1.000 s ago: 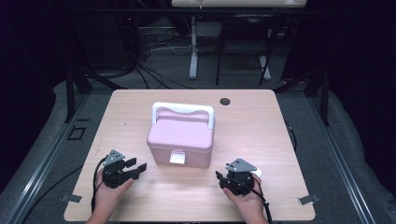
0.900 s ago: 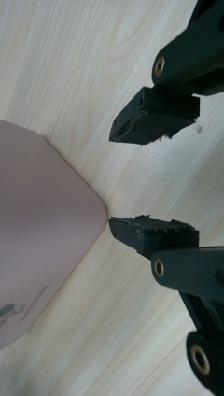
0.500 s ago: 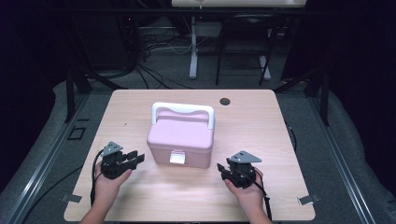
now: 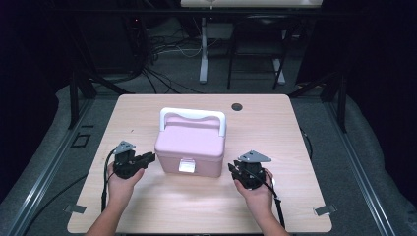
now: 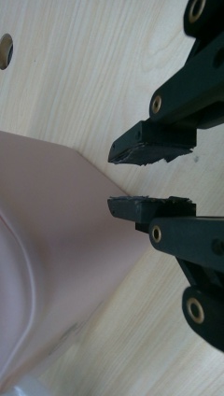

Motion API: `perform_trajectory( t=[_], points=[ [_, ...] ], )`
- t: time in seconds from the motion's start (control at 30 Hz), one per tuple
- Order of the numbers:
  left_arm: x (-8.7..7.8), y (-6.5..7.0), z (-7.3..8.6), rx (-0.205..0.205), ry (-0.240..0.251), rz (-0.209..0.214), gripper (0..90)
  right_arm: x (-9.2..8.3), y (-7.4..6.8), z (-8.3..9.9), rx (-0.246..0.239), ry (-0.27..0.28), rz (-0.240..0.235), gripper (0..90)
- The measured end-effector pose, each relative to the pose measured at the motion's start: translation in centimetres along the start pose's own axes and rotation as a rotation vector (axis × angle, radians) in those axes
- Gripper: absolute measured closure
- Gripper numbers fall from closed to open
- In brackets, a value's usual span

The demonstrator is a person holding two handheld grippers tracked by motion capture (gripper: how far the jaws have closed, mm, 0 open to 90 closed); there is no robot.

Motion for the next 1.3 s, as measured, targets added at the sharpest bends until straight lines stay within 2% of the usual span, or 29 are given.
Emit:
perform_trajectory(
  t=[0.1, 0.23, 0.43, 0.73, 0.9, 1.03, 1.3],
  points=[
    [0.4, 0.0, 0.0, -0.003, 0.002, -0.004, 81.8, 0.5, -0.2, -0.3, 0.004, 0.010, -0.005, 74.8],
    [0.7, -0.1, 0.0, 0.018, 0.005, 0.000, 84.3, 1.0, -0.3, -0.3, 0.006, 0.013, -0.007, 78.7],
    [0.9, -0.2, 0.0, 0.028, 0.016, 0.013, 88.8, 1.4, -0.1, -0.5, 0.016, 0.024, -0.006, 81.5],
    [1.4, 0.1, 0.0, 0.039, 0.014, 0.032, 89.8, 1.8, 0.2, -0.9, 0.021, 0.038, -0.010, 84.8],
    [1.4, 0.2, -0.1, 0.035, 0.015, 0.035, 89.9, 2.0, 0.3, -1.0, 0.016, 0.037, -0.006, 85.3],
    [1.2, 0.2, -0.2, 0.014, 0.020, 0.046, 90.0, 2.1, 0.3, -1.2, 0.015, 0.039, -0.002, 85.3],
    [1.1, 0.6, -0.2, 0.022, 0.023, 0.059, 90.0, 2.2, 0.4, -1.9, 0.013, 0.055, -0.003, 85.2]
  ],
)
Point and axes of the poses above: each handheld gripper's, and its own axes: x roughly forward along the jaws, z roughly out of its underside, y roughly to its right, the point moved 10 cm from there along x, roughly forward along the jaws, and after that the axes turned 12 degrees about x, right-handed, at the moved point
